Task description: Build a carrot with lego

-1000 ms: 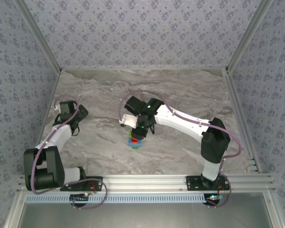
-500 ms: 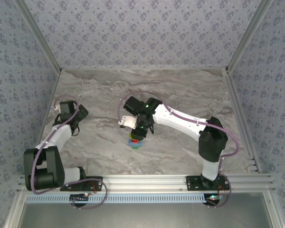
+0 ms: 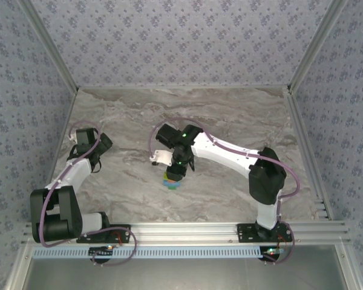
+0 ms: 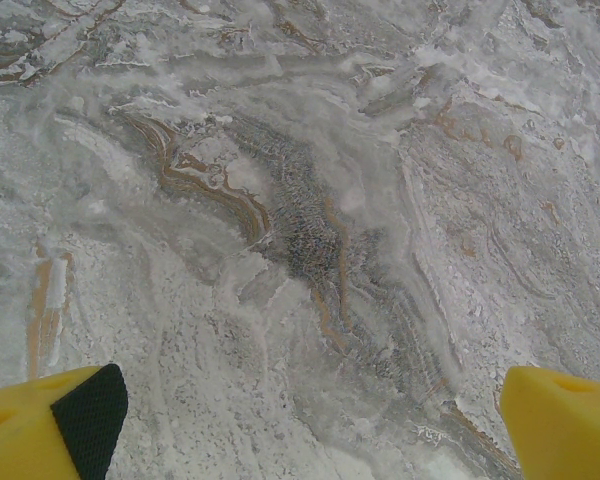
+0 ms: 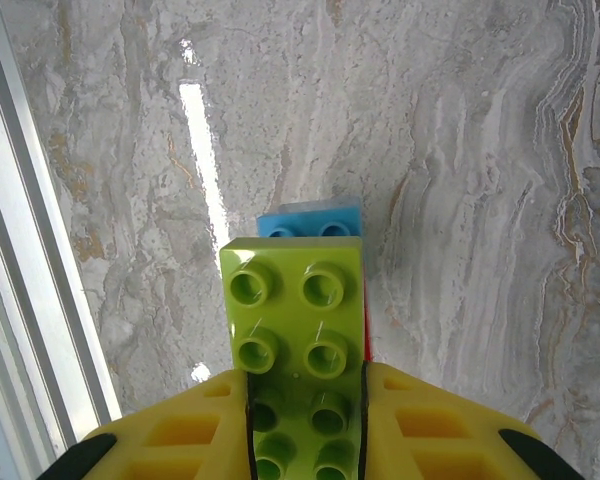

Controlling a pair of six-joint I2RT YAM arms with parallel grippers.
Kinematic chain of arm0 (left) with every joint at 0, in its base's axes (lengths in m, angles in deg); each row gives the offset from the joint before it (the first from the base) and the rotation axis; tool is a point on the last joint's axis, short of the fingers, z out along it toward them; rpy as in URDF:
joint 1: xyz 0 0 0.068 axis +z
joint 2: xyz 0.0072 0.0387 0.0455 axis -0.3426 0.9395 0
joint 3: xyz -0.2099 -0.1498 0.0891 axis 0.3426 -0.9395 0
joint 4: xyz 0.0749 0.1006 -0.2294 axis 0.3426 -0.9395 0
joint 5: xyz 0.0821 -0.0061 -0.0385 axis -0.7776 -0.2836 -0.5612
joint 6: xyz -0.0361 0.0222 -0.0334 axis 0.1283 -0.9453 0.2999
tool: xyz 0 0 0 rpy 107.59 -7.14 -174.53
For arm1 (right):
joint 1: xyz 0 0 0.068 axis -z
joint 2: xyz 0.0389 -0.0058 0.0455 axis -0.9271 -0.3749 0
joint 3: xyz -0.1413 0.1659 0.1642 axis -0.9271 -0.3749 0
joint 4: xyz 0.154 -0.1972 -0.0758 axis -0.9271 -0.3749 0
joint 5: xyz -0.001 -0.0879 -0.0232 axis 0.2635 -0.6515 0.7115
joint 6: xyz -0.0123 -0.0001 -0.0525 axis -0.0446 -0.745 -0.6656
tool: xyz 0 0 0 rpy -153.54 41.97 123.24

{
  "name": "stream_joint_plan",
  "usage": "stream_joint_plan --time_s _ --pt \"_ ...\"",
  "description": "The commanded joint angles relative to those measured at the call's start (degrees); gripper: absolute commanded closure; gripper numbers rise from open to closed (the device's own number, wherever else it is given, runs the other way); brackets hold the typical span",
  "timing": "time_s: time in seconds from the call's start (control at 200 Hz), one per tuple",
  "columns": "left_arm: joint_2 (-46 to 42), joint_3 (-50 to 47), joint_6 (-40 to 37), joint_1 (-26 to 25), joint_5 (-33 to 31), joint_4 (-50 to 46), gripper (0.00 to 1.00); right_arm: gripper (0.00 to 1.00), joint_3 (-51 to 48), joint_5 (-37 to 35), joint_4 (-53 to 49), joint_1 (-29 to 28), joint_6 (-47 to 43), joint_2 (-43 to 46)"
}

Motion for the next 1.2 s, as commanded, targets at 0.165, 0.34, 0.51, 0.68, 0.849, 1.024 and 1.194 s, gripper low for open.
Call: stream_joint_plan --time_s 0.165,0.34,0.51,0.68,0.849,1.024,1.194 --pt "-0.12 1.53 0.07 0.33 0.16 0.27 0.03 0.72 2.95 0.52 -3.84 -0.29 -1.97 -2.87" --pt "-0.02 1.60 -0.03 0.33 0.07 0.34 0.03 0.71 4.99 0.29 -5.80 -0.28 -3.29 -4.76" --pt "-0.02 1.61 -0.03 0.37 0.02 0.33 0.02 0.71 6.57 0.77 -7.34 -0.30 -4.27 -6.30" --pt "0.10 1.72 0.05 0.37 0.11 0.43 0.03 0.70 7.55 -0.29 -8.12 -0.28 -4.84 -7.80" --pt "0.02 1.72 -0.03 0.35 0.11 0.34 0.03 0.69 7.68 -0.45 -7.87 -0.65 -5.25 -8.03" --pt "-0.11 1.58 -0.03 0.37 0.08 0.34 0.03 0.69 7.71 -1.42 -8.04 -0.92 -5.54 -8.63" --pt "-0.33 1.54 -0.03 0.37 0.02 0.25 0.03 0.68 7.69 -1.33 -8.28 -1.44 -5.62 -9.08"
